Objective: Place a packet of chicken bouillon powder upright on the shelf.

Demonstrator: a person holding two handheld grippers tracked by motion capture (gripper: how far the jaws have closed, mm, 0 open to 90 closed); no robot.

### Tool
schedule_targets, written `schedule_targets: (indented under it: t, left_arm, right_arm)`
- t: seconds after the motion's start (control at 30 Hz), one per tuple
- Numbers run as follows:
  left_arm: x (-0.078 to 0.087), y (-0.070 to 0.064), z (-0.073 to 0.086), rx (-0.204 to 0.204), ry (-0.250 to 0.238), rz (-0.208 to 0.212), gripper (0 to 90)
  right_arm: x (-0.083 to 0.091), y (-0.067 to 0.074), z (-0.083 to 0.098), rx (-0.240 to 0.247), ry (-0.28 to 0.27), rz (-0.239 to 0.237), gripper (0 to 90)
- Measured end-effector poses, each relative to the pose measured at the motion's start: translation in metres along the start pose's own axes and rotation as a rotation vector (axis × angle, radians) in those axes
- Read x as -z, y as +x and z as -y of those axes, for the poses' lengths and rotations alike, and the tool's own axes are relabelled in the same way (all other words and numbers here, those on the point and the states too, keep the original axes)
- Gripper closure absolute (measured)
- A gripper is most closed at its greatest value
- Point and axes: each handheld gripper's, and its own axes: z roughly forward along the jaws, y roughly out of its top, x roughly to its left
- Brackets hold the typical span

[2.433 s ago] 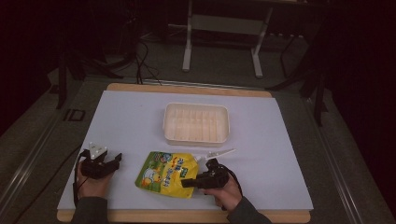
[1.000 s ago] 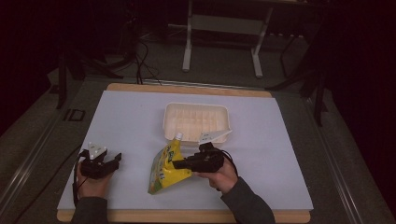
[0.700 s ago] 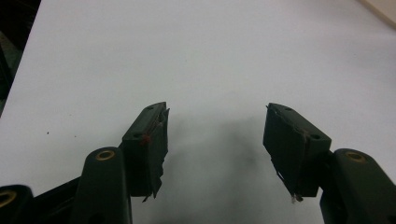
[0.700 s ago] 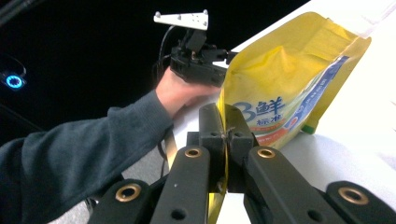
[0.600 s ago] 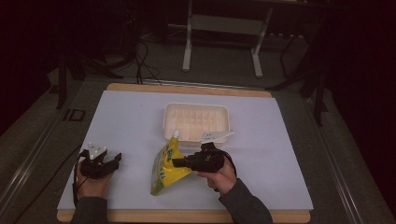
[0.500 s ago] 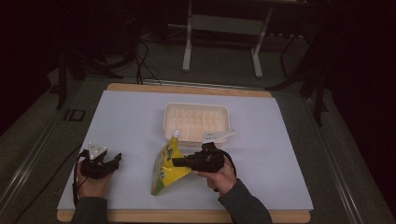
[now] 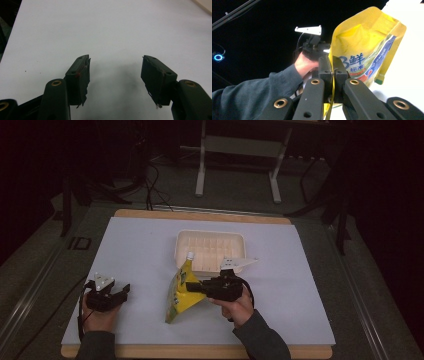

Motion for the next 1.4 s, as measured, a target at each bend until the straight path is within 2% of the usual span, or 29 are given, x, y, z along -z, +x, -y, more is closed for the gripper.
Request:
schedule_targets:
  t: [0.17, 0.83, 1.13, 1.4]
  left_arm:
    - [0.000, 0.000, 0.000, -0.001, 0.000, 0.000, 39.7]
    - [0.000, 0.000, 0.000, -0.002, -0.002, 0.000, 39.7]
    - [0.000, 0.000, 0.000, -0.001, -0.001, 0.000, 39.7]
    - [0.000, 0.000, 0.000, -0.001, -0.001, 0.001, 39.7]
  right_arm:
    - [0.001, 0.001, -0.006, 0.020, -0.015, 0.014, 89.2]
    - [0.002, -0.001, -0.013, 0.022, -0.085, 0.031, 89.5]
    - [0.004, 0.000, -0.018, 0.033, -0.128, 0.036, 89.6]
    - [0.005, 0.000, -0.026, 0.051, -0.145, 0.060, 89.6]
